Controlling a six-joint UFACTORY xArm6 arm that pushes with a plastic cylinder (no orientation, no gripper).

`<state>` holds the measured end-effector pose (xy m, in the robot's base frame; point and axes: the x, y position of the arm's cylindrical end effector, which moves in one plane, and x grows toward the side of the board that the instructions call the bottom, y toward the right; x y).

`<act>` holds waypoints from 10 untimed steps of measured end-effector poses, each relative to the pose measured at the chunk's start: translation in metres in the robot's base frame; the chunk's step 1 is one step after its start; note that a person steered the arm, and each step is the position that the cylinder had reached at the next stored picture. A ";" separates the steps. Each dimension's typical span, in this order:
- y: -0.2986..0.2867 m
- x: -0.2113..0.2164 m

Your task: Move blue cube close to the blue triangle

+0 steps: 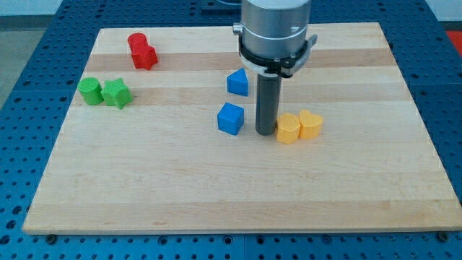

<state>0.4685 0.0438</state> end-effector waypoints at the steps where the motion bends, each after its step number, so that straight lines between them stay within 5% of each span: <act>1: 0.008 0.003; 5: -0.040 0.035; 10: -0.077 0.012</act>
<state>0.4808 -0.0333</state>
